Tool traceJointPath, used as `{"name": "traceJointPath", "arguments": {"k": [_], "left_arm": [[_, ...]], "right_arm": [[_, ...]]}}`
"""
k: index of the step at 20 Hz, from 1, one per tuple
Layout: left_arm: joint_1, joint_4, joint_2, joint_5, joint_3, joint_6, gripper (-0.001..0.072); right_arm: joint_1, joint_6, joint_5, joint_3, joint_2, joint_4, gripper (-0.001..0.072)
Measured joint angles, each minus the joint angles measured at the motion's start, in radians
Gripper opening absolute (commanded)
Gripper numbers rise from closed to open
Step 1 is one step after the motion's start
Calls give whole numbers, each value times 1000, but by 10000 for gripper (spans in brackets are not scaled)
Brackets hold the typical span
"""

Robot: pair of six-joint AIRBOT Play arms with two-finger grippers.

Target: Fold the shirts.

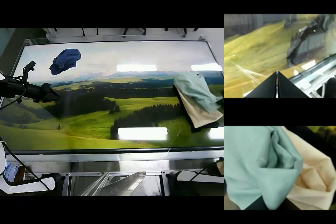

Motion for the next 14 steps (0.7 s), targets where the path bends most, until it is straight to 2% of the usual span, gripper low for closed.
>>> {"name": "traceJointPath", "arguments": {"k": [4, 5, 6, 7, 14], "left_arm": [[0, 0, -4, -5, 0, 3, 13], [0, 0, -4, -8, 0, 3, 14], [0, -1, -4, -10, 0, 3, 14], [0, -1, -4, -11, 0, 3, 14], [0, -1, -4, 4, 0, 3, 14]], "right_arm": [[-28, 8, 3, -83, 41, -62, 42], [-32, 6, 6, -92, 46, -73, 202], [-34, 0, 8, -98, 50, -84, 629], [-35, -10, 21, -103, 54, -92, 699], [-66, -77, 120, -108, 208, -129, 699]]}}
